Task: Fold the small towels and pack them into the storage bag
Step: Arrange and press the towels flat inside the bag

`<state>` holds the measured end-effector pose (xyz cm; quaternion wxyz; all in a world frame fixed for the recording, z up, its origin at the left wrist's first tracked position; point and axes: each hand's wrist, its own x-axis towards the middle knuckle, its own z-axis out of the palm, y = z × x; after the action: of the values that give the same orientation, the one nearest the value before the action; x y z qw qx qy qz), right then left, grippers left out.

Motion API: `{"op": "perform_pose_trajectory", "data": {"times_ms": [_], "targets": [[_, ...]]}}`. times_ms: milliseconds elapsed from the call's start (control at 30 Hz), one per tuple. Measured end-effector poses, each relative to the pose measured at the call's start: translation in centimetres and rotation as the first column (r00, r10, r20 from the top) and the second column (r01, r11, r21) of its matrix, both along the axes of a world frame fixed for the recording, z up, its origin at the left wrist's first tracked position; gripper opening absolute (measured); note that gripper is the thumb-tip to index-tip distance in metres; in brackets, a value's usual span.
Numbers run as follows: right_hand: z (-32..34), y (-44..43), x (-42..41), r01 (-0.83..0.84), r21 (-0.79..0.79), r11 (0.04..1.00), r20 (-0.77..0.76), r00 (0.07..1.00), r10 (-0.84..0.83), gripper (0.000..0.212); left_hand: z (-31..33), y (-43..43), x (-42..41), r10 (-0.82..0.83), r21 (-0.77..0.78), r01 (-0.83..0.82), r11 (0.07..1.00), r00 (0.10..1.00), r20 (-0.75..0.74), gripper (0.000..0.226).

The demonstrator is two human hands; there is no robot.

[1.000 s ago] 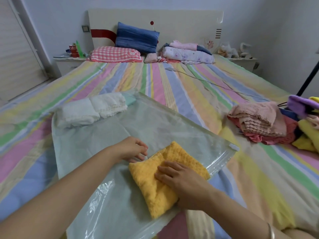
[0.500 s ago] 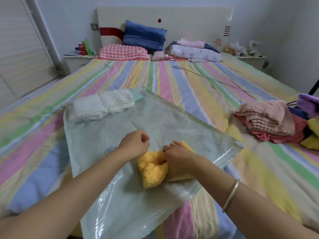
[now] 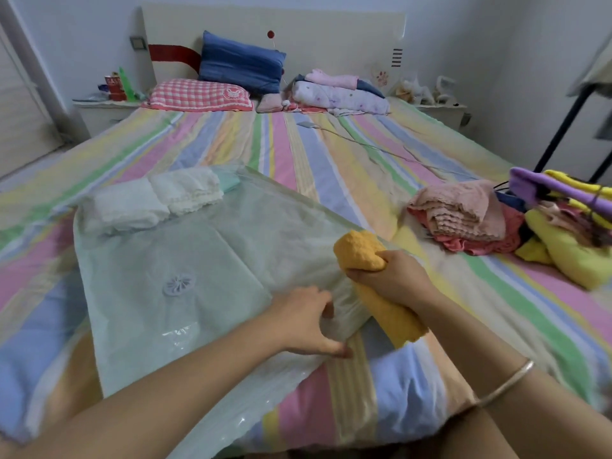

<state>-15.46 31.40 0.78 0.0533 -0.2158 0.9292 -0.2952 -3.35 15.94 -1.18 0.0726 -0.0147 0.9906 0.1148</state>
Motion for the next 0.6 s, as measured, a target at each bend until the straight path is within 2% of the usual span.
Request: {"op": "perform_pose_trajectory", "data": {"times_ms": [67,133,233,367,500,533,600], "targets": [[0.0,1.0,0.1,0.021,-0.049,0.999,0.077,0.997,-0.018,0.037,0.0,0.7,-0.4,-0.034,-0.158,0.04,0.987,0.999,0.04,0.073],[-0.1,1.7,0.3,0.038,-0.093,0.995,0.135,0.99,-0.025,0.036,0.1,0.8,-0.7,-0.045,-0.2,0.059,0.978,0.996,0.075,0.07],[0.4,2.5,0.6,0.056,-0.17,0.984,0.21,0.977,-0.019,0.039,0.9,0.5,-0.6,-0.058,-0.134,0.073,0.988,0.992,0.109,0.057],[1.6,3.0,1.8,0.028,-0.263,0.964,0.276,0.96,0.048,0.027,2.2,-0.4,0.0,-0.101,-0.088,0.105,0.991,0.993,0.055,0.039],[2.7,3.5,2.4,0.035,-0.316,0.948,0.219,0.975,0.037,0.028,2.4,-0.6,0.5,-0.081,-0.221,0.043,0.974,0.983,-0.165,0.027],[2.9,3.6,2.5,0.027,-0.283,0.959,0.153,0.988,0.018,0.033,2.5,-0.7,0.6,-0.05,-0.229,0.004,0.973,0.98,-0.194,0.025],[3.0,3.9,2.8,0.021,-0.11,0.994,-0.121,0.992,-0.034,0.042,3.0,-0.9,0.8,0.04,-0.199,-0.083,0.977,0.977,-0.208,0.021]]}}
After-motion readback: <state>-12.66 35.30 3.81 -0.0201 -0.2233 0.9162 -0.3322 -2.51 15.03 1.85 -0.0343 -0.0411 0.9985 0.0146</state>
